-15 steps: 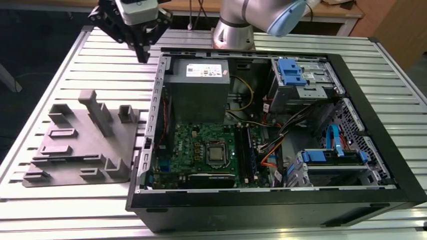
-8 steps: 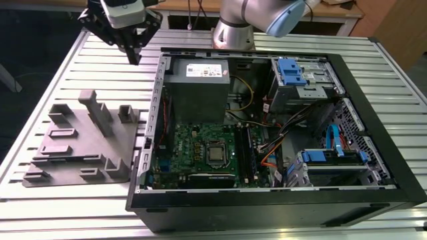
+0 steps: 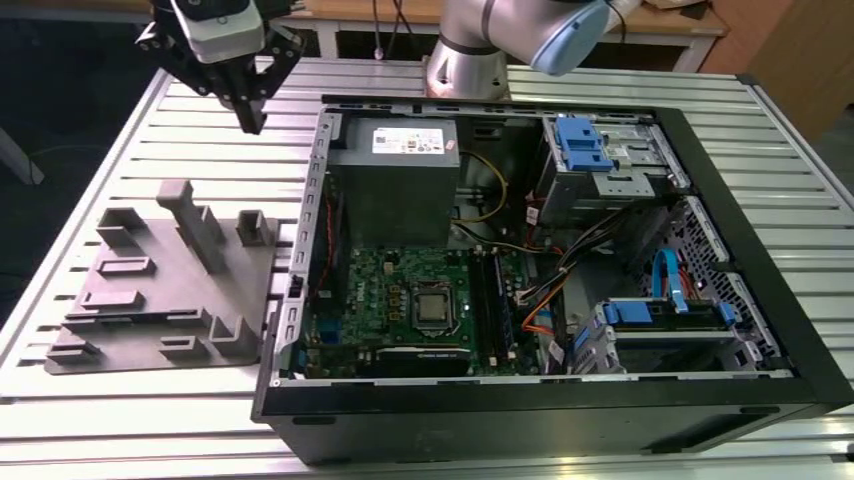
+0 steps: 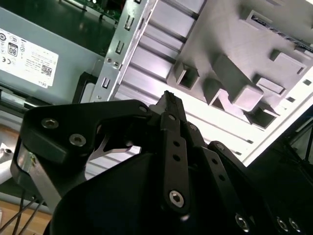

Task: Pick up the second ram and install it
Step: 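Reach for the second ram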

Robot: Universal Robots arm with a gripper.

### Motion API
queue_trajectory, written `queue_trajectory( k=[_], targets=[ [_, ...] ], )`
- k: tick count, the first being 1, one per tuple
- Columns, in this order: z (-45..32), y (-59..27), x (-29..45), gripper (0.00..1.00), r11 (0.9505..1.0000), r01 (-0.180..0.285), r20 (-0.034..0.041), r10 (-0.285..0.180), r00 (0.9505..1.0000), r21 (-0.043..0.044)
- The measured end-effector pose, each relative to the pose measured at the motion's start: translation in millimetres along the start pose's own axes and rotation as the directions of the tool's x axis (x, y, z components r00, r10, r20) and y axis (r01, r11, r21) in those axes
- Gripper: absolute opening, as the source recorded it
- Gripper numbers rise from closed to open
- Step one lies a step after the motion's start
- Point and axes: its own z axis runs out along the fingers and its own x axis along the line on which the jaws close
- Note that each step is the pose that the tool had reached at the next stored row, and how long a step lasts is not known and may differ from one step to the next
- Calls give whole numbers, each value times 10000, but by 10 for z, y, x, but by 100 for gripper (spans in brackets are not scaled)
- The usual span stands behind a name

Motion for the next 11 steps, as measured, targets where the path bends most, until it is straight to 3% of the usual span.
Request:
queue_trajectory(
  k=[6,11],
  targets=[
    [28,-20,85,7,10000,0,0,0,10000,-1],
    [67,-43,105,7,10000,0,-5,0,10000,0]
  ],
)
